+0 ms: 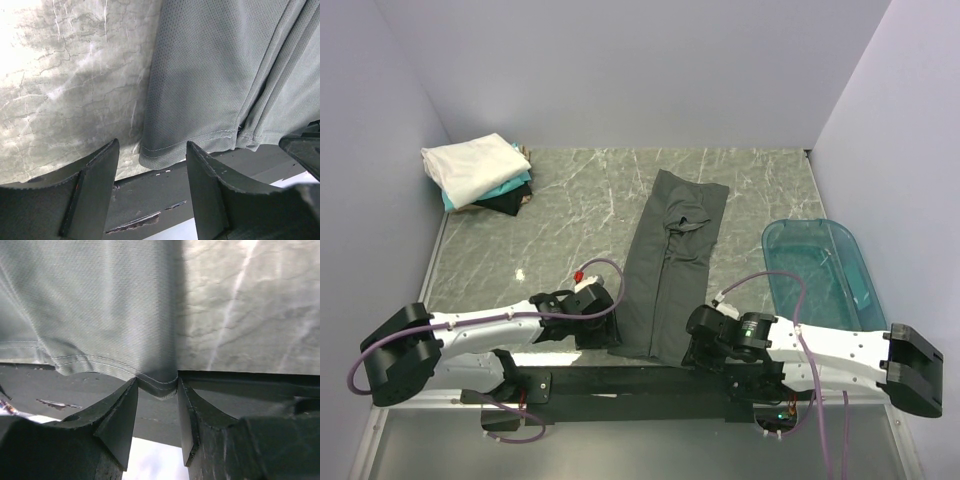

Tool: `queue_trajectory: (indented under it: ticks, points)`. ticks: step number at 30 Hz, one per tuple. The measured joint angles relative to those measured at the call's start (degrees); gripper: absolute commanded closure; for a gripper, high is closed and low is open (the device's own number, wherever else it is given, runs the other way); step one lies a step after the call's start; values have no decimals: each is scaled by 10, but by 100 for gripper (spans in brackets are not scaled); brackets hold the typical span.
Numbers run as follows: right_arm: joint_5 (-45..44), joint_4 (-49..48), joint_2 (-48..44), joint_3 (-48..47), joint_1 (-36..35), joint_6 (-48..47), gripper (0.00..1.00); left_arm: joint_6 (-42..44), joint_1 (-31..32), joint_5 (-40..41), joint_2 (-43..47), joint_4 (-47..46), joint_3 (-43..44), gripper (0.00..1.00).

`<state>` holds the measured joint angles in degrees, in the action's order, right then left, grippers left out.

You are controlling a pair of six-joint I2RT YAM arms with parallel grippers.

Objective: Fold and stack the t-shirts
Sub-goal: Fold the tshirt

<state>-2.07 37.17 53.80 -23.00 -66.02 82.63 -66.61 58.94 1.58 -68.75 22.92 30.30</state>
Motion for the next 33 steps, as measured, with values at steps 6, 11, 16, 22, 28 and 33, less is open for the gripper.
queue_trajectory:
  ticks: [6, 11, 16, 22, 28, 33]
  points:
    - [14, -30, 17, 5, 0, 0, 71, -1, -1, 0, -3, 5, 3, 43]
    - [19, -34, 30, 1, 0, -2, 72, -1, -2, 2, -3, 11, 3, 52]
    - [21, -34, 32, 0, 0, -2, 72, -1, -2, 1, -9, 15, 1, 67]
    - [21, -34, 34, -2, 0, -3, 73, 0, -2, -7, -18, 0, 0, 69]
    - [21, -30, 34, -2, 0, -6, 88, 0, -2, -32, -32, -37, -6, 84]
    - [20, -23, 29, -1, 0, -7, 100, 0, -2, -53, -43, -68, -11, 99]
